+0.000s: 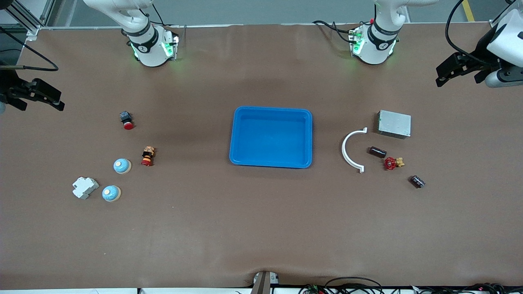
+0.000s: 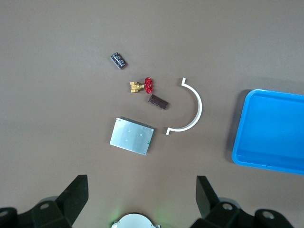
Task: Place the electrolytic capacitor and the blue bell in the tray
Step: 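Move the left gripper and the right gripper out toward the objects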
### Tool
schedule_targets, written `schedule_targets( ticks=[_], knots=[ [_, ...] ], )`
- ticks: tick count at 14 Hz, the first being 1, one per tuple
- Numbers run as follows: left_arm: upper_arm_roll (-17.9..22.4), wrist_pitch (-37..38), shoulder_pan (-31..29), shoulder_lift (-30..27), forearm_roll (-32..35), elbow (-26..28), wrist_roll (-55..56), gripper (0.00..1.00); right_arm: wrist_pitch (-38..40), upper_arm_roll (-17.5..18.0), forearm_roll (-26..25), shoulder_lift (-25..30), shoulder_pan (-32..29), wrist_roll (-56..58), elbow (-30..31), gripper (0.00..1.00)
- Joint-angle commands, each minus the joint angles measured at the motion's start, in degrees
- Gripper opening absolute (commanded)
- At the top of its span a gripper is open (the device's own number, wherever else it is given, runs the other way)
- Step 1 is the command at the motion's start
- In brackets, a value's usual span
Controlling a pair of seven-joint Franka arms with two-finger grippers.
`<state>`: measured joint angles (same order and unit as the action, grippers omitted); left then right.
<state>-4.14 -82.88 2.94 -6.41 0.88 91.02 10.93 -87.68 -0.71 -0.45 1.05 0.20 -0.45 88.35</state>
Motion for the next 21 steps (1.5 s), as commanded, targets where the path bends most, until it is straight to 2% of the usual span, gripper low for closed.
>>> schedule_targets(
  ticks=[1, 5, 8, 11, 13, 16, 18, 21],
  knots=[
    [-0.1, 1.6, -0.2, 1.1, -1.0, -2.3, -0.6, 1.00, -0.6, -0.2, -0.6, 1.7, 0.0, 0.4, 1.7, 1.00],
    [0.2, 1.6, -0.3, 3.6, -0.8, -5.9, -0.4, 1.00, -0.7, -0.3, -0.6, 1.6, -0.1, 0.4, 1.7, 1.00],
    [0.4, 0.5, -0.6, 4.7, -0.4, -1.5, 0.4, 1.00, -1.4, -0.3, -0.4, 1.5, -0.6, 0.4, 2.4, 1.00],
    [0.2, -3.7, -2.7, 6.1, -0.7, 2.8, 7.7, 1.00, -2.7, -0.3, 0.5, 1.7, -2.0, 0.4, 4.3, 1.00],
    [0.2, -9.6, -3.0, 6.0, -0.8, 8.1, 8.4, 1.00, -7.5, -0.4, 0.7, 4.0, -2.0, 0.4, 10.7, 1.00],
    [0.3, -19.4, -3.0, 4.9, -0.7, 17.5, 8.7, 1.00, -22.6, -0.5, 0.6, 9.0, -2.7, 2.0, 28.0, 1.00],
    [0.0, -25.7, -6.7, 5.1, -1.0, 21.3, 8.7, 1.00, -28.3, -0.7, 0.6, 8.3, -4.8, 4.4, 33.4, 1.00],
    [0.0, -33.4, -7.3, 5.7, -4.0, 26.6, 10.1, 1.00, -34.6, -0.7, 0.6, 5.0, -6.6, 5.9, 38.5, 1.00]
  ],
)
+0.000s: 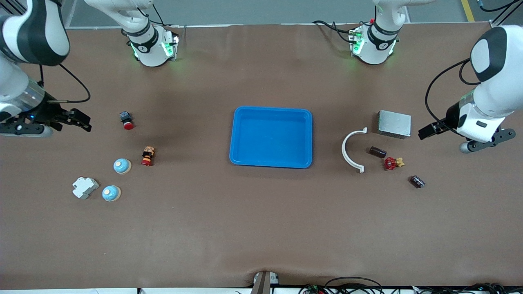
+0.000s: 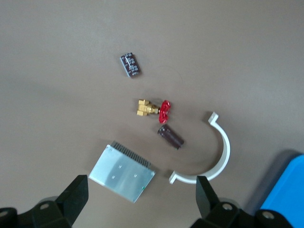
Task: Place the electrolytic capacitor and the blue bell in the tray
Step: 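Lower the left gripper to a capacitor while the right gripper reaches a bell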
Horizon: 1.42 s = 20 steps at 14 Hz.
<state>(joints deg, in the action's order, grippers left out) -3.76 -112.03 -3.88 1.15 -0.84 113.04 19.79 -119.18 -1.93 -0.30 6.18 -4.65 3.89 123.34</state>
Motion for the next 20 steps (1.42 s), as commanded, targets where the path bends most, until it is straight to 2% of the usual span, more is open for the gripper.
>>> schedule_targets(
  ticks=[1, 4, 9, 13, 16, 20],
  knots=[
    [-0.4, -6.9, -0.8, -1.3, -2.9, 6.6, 1.7, 1.00, -3.3, 0.5, 0.5, -1.6, -1.9, 1.6, 3.7, 1.00],
    [-0.3, -10.0, -0.7, 2.3, -4.3, 7.6, 10.2, 1.00, -5.0, 0.5, 0.5, -5.7, -1.9, 1.6, 3.9, 1.00],
    [-0.3, -19.2, -0.6, 10.5, -4.3, 8.2, 21.6, 1.00, -15.5, 0.5, 0.5, -13.4, -1.9, 1.6, 5.8, 1.00],
    [-0.5, -23.8, -0.3, 13.4, -4.4, 8.6, 28.6, 1.00, -22.1, 0.6, 0.7, -18.8, -2.0, 1.2, 5.8, 1.00],
    [-0.7, -24.1, 2.1, 14.7, -4.3, 8.8, 33.5, 1.00, -26.8, 0.6, 2.2, -22.4, -1.9, 1.2, 5.8, 1.00],
    [-0.8, -26.7, 2.8, 15.1, -4.3, 12.4, 35.3, 0.97, -34.0, 0.8, 2.3, -27.3, -1.4, 0.5, 5.6, 1.00]
  ],
)
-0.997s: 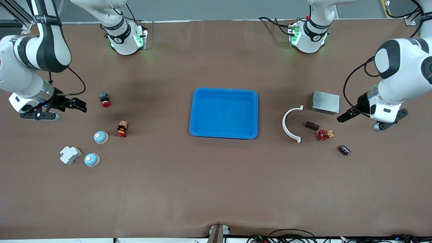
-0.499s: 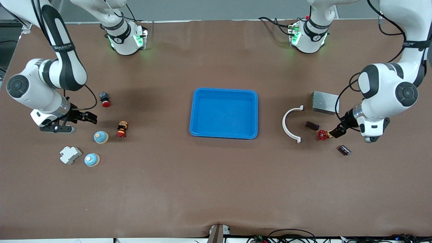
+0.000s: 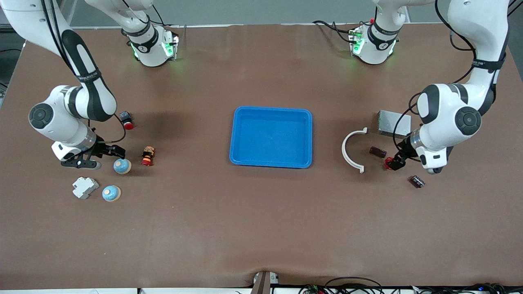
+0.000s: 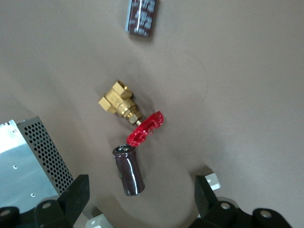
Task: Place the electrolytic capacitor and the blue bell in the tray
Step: 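Lower the left gripper to a capacitor while the right gripper reaches a bell, then grasp the capacitor with the left gripper while the right gripper grasps the bell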
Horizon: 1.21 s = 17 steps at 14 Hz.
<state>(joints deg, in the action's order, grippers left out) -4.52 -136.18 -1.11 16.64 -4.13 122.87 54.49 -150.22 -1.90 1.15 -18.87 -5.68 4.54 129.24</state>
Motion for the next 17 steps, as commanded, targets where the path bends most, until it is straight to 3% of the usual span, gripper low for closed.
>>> schedule_targets(
  ticks=[1, 11, 13, 15, 17],
  knots=[
    [0.0, -3.6, 0.1, 0.2, -1.1, 3.2, 0.9, 0.97, -4.1, 0.8, 1.1, -3.3, -0.3, -0.1, -0.5, 1.00],
    [-0.3, -6.7, 0.7, 3.2, -1.1, 5.4, 1.1, 0.87, -6.3, 0.8, 4.0, -6.8, 0.9, -0.2, -2.3, 1.00],
    [-0.3, -7.8, 0.6, 4.2, -1.1, 5.9, 1.1, 0.76, -6.2, 0.8, 4.0, -6.8, 0.9, -0.1, -2.2, 1.00],
    [-0.3, -7.9, 0.6, 4.4, -1.1, 6.0, 1.2, 0.68, -6.3, 0.8, 3.9, -7.0, 1.0, 0.0, -2.2, 0.77],
    [-0.3, -8.1, 0.7, 5.2, -1.1, 6.0, 1.2, 0.65, -6.3, 0.8, 3.9, -7.1, 1.0, 0.0, -2.2, 0.34]
  ],
)
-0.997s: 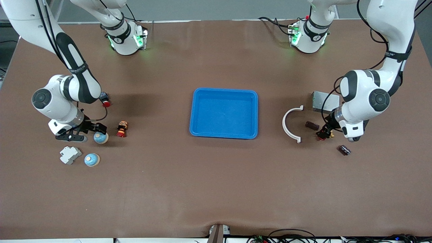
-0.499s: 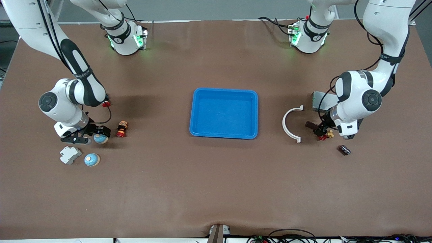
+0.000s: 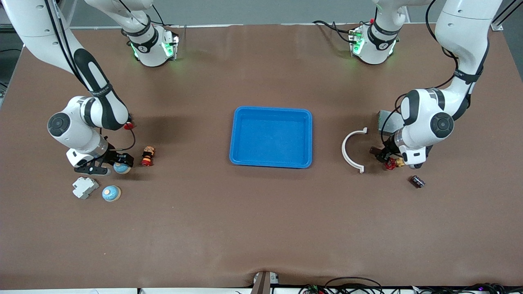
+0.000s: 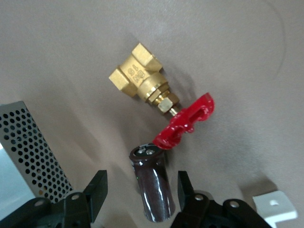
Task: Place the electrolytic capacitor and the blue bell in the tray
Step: 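Grasp the capacitor with the left gripper while the right gripper grasps the bell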
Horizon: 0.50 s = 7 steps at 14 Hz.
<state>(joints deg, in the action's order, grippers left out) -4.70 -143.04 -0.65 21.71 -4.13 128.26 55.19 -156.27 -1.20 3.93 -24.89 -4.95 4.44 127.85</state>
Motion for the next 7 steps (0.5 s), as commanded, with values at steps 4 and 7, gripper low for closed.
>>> schedule_targets(
  ticks=[4, 7],
  knots=[
    [-0.2, -1.3, 0.7, 1.6, -1.1, 0.0, 1.1, 0.34, 0.3, 0.1, 1.2, -0.9, 0.9, -0.7, -0.9, 0.00],
    [-1.6, -0.1, 1.7, -1.4, -1.1, 0.0, 4.9, 0.00, 2.5, 0.1, 1.2, 1.6, 2.4, -2.6, -1.0, 0.00]
  ],
)
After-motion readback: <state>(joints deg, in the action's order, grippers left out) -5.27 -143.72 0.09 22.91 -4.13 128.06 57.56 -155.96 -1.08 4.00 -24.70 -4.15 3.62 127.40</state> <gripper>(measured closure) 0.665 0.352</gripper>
